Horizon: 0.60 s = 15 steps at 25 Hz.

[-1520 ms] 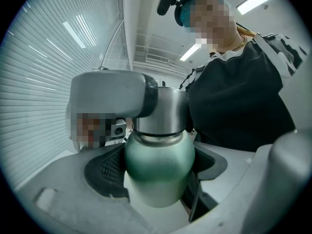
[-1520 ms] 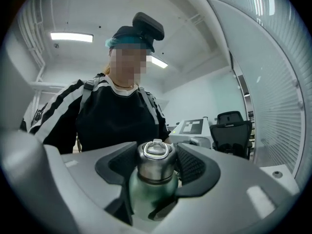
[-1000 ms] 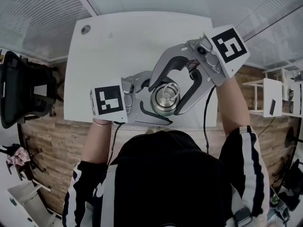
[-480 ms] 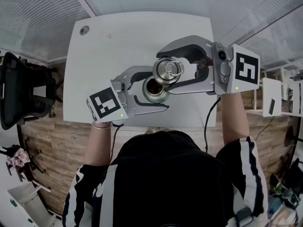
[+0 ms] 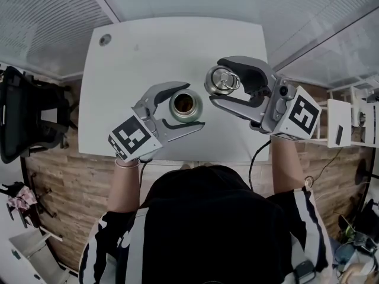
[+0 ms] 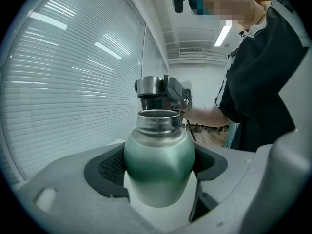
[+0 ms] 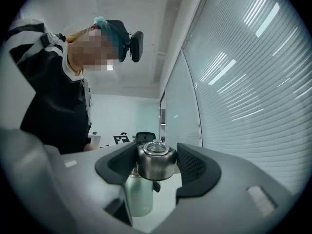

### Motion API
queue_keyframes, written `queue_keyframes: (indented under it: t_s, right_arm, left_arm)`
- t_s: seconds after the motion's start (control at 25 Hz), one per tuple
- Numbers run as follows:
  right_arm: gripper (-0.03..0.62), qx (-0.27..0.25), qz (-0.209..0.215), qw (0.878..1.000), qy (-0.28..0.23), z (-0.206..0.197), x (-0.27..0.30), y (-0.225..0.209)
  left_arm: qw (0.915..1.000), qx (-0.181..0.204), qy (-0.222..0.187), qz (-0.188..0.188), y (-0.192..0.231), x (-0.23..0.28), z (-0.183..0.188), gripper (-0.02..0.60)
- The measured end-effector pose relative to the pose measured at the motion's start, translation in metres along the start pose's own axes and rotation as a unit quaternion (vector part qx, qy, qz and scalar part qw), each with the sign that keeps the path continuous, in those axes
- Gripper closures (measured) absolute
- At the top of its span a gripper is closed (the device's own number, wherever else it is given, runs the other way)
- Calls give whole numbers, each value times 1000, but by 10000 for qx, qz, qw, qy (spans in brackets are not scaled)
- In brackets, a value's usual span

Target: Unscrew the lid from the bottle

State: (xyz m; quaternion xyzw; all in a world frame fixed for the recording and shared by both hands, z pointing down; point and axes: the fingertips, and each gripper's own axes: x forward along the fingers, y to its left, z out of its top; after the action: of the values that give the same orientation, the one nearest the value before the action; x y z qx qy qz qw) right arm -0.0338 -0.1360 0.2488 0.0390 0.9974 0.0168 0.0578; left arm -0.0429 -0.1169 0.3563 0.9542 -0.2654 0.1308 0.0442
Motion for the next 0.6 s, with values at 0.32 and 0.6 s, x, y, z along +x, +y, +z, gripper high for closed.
queue_keyframes:
  t_s: [0.32, 0.6]
  right_arm:
    - [338, -200, -557, 9978, 296, -22, -8, -3]
    - [338, -191, -856, 9953, 420, -29, -12, -8]
  left_arm:
    - [9991, -93, -99, 409, 12, -3, -2, 196]
    - [9984, -57, -33, 562, 16, -1, -4, 196]
